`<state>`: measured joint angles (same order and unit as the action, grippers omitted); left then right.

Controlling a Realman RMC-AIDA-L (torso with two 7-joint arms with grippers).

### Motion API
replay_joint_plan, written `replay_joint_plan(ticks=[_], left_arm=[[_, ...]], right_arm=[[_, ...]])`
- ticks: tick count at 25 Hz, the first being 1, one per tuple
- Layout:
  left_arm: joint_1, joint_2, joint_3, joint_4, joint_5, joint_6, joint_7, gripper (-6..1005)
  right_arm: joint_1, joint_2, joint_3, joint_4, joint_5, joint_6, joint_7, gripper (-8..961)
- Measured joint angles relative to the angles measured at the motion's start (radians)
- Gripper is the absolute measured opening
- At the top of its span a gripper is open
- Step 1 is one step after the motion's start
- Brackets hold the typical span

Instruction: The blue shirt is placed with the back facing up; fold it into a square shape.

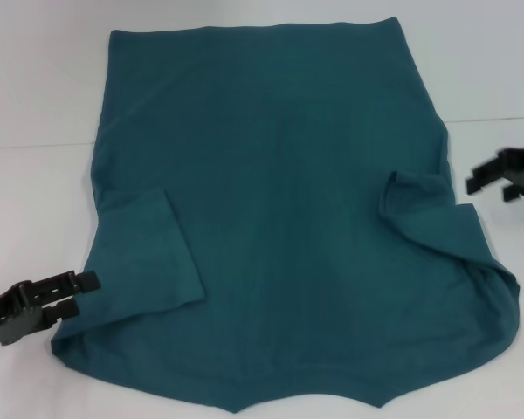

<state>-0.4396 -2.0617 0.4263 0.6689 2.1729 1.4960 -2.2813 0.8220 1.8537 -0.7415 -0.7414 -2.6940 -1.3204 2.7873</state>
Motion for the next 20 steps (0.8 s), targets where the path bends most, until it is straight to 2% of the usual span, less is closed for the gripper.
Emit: replay_joint_plan(ticks=[3,14,17,20], left_arm=[[-0.001,0.000,0.000,0.000,-0.002,-0.002,0.000,783],[-0.005,0.000,0.004,-0.012,-0.006,-0.003,-0.003,782],[-0.004,0.000,0.001,-0.012,-0.007,-0.003,-0.004,782],[-0.005,0.000,0.000,-0.012,-0.007,-0.003,-0.004,782]], right_arm=[[-0.027,-0.004,0.001,0.011,0.001,-0.002,-0.019,653],[-0.046,0.067,0.004,0.086,0.030,0.104,-0.085,650],[-0.042,0.073,0.004,0.104,0.078,0.095,-0.091,649],[-0.045,0.071,0.004,0.106,0.204,0.051,-0.120,649]])
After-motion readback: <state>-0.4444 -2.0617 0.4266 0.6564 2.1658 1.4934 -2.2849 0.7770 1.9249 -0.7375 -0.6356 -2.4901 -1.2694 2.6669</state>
